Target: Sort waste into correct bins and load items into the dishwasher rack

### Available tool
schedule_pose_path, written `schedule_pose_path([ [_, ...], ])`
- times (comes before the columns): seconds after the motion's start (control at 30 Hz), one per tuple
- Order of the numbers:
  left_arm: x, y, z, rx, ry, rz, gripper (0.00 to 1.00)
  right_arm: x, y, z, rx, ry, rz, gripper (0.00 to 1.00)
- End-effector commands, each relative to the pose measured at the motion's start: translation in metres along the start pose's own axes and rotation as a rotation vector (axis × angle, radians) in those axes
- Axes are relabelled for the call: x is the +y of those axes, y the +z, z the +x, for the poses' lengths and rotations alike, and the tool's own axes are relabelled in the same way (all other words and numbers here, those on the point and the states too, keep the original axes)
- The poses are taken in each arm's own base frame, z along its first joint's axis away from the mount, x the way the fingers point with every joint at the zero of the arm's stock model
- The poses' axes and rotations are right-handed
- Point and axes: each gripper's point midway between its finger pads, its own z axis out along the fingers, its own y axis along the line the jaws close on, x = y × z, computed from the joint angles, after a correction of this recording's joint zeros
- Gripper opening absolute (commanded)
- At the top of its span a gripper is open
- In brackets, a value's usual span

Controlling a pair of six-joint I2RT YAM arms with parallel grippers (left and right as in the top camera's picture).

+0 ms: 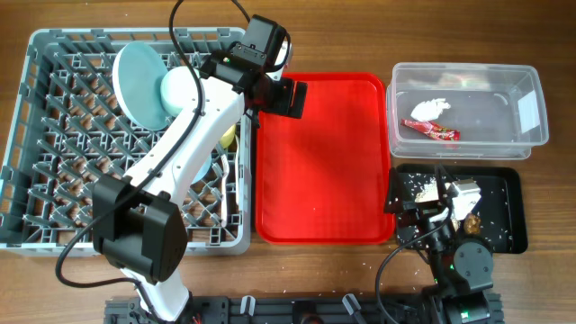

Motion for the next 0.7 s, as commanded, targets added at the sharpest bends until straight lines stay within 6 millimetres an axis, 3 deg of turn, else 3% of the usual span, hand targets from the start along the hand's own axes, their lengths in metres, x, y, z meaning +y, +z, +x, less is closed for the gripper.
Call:
schedule_pose_path([
  [0.0, -0.003, -0.002, -0.001, -0.005, -0.007, 0.014, 1.0, 0.003, -0.001, -0.001, -0.007, -0.018, -0.016, 1.0],
  [0.3, -0.002, 0.001, 0.001, 0.003, -0.008, 0.012, 1.0, 0.003, -0.001, -0.001, -0.007, -0.018, -0.016, 1.0],
  [0.37, -0.005, -0.009, -0.003, -0.02, -0.003, 0.018, 1.0, 0.003, -0.001, -0.001, -0.007, -0.019, -0.016, 1.0],
  [0.43, -0.013, -0.046, -0.012, -0.107, 0.01, 0.039, 1.0, 0.003, -0.001, -0.001, -0.007, -0.018, -0.016, 1.0],
  [0.5, -0.019, -0.107, -0.022, -0.245, 0.021, 0.069, 1.0, 0.003, -0.001, -0.001, -0.007, -0.019, -0.016, 1.0],
  [0.6, -0.027, -0.213, -0.018, -0.482, 0.042, 0.119, 1.0, 0.003, -0.001, -0.001, -0.007, -0.018, -0.016, 1.0],
  [0.67, -0.028, -0.288, 0.003, -0.648, 0.056, 0.153, 1.0, 0.003, -0.001, -0.001, -0.007, -0.018, -0.016, 1.0],
])
